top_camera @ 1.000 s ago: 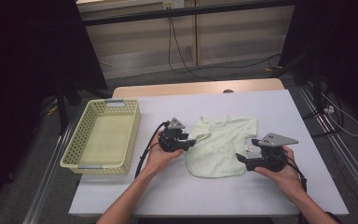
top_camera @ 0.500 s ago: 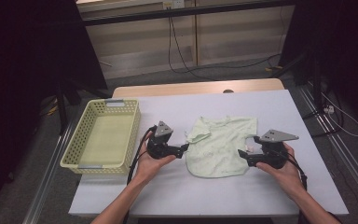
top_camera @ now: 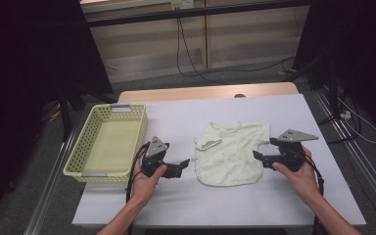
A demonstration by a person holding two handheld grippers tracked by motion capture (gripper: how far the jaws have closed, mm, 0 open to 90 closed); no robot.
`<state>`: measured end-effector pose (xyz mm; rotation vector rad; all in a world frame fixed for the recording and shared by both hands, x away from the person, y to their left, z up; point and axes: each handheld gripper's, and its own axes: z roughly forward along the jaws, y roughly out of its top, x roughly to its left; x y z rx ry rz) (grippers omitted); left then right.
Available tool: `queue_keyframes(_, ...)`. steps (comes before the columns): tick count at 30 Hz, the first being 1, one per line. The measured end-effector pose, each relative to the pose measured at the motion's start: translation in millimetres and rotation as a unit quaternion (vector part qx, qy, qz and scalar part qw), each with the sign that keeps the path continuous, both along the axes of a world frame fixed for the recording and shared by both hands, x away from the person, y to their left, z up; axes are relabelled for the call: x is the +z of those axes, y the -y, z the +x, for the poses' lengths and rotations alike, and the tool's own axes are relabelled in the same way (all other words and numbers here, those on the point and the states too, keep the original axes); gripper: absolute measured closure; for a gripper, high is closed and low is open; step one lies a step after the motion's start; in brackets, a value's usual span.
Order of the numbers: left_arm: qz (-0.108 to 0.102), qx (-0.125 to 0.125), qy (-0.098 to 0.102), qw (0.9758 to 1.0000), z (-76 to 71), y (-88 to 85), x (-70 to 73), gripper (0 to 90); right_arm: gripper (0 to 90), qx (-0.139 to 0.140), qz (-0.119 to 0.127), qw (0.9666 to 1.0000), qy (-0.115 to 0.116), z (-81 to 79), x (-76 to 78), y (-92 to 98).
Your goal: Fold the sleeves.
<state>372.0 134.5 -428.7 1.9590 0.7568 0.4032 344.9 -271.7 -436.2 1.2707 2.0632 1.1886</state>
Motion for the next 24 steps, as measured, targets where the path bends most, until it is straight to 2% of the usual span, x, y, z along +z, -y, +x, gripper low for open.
queue_keyframes(1,-0.015,-0.001,-0.005,0.9999,-4.4,-5.0,-0.2,5.1,19.4,0.0,-0.007,0.9999,-0.008,3.4,-0.6,0.9)
queue_keyframes(3,-0.019,0.002,-0.007,0.9998,-6.8,-7.0,-0.1,5.2,19.4,0.004,-0.007,0.9999,-0.012,6.4,-0.7,1.9)
queue_keyframes(6,-0.03,0.018,0.007,0.9994,-14.7,-13.7,0.3,5.2,17.2,0.006,-0.01,0.9999,-0.009,8.6,0.1,2.9)
queue_keyframes(8,-0.044,0.019,0.009,0.9988,-18.8,-19.2,0.8,5.3,14.9,0.01,-0.012,0.9998,-0.013,11.1,1.6,3.7)
queue_keyframes(10,-0.04,0.022,0.007,0.9989,-23.0,-24.3,1.3,5.3,13.4,0.008,-0.013,0.9998,-0.011,15.6,3.9,5.4)
queue_keyframes(13,-0.039,0.025,0.02,0.9987,-32.5,-29.9,2.7,5.3,14.2,0.001,-0.012,0.9999,-0.01,23.3,7.4,8.4)
queue_keyframes(15,-0.041,0.024,0.029,0.9984,-42.8,-34.6,4.7,5.2,22.2,-0.007,-0.015,0.9997,-0.017,31.2,9.8,11.2)
queue_keyframes(18,-0.041,0.023,0.032,0.9984,-49.4,-39.0,4.9,5.2,24.9,-0.013,-0.017,0.9997,-0.015,34.9,12.4,13.2)
queue_keyframes(22,-0.035,0.035,0.035,0.9981,-58.3,-46.9,1.6,5.1,28.5,-0.022,-0.015,0.9996,-0.01,45.0,17.0,19.1)
queue_keyframes(24,-0.041,0.034,0.03,0.9981,-59.2,-47.6,-1.9,5.1,30.9,-0.026,-0.013,0.9995,-0.01,49.3,15.9,21.7)
